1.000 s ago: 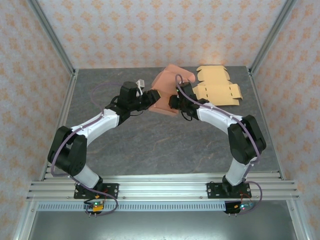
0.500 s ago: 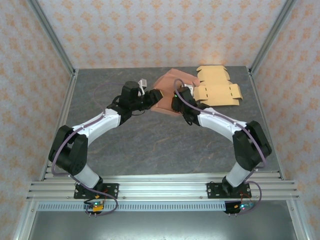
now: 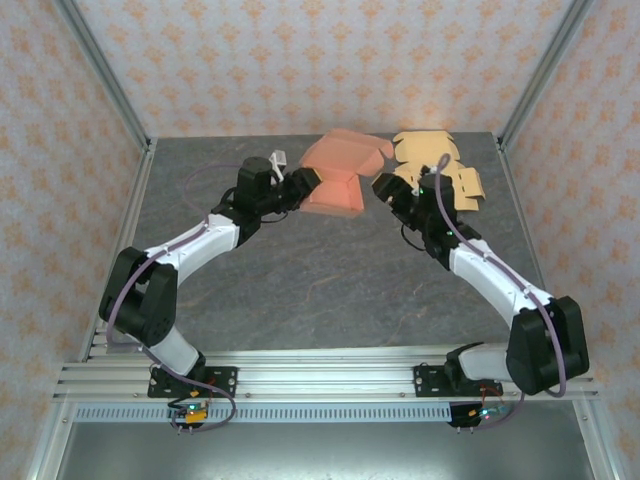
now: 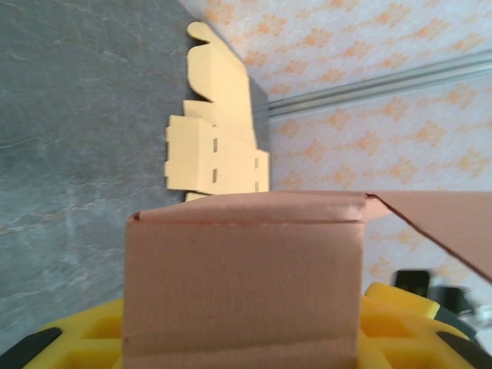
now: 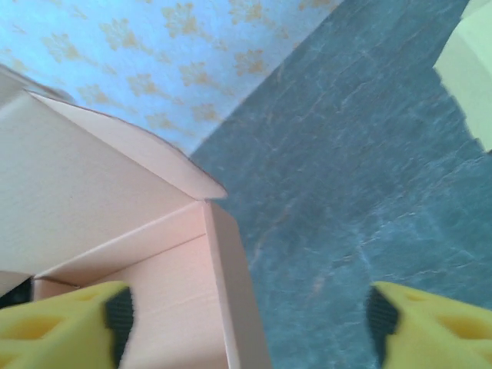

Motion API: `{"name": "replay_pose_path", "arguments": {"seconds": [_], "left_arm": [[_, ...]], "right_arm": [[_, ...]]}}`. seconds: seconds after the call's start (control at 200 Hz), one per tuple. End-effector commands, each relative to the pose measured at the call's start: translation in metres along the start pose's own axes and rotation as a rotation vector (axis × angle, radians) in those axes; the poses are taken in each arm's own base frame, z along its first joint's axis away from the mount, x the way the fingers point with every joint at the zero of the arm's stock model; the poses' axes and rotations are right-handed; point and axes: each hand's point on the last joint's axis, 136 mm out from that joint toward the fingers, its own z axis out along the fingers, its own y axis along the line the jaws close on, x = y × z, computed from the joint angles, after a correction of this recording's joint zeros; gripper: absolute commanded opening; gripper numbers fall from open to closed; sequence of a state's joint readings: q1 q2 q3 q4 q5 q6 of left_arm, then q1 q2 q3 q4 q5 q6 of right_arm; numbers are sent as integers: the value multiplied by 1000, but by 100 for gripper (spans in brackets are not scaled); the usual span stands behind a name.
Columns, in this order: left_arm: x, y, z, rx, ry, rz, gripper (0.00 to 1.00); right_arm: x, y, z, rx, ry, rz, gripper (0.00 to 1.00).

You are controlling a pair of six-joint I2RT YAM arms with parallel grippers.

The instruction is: Fold the paper box

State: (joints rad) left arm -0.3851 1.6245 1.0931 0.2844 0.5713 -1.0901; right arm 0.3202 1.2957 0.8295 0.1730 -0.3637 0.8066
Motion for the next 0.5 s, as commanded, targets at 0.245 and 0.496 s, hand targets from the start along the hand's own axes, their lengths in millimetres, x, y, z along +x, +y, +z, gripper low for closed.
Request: {"name": "replay_pose_path", "arguments": {"seconds": [0.245, 0.496], "left_arm": [[-15, -49, 0, 230, -15, -246, 37], [-14, -48, -3, 233, -19, -275, 38]], "right_arm": [[-26, 73, 12, -533, 10, 681, 95], [-28, 96, 23, -631, 17, 732, 86]]}}
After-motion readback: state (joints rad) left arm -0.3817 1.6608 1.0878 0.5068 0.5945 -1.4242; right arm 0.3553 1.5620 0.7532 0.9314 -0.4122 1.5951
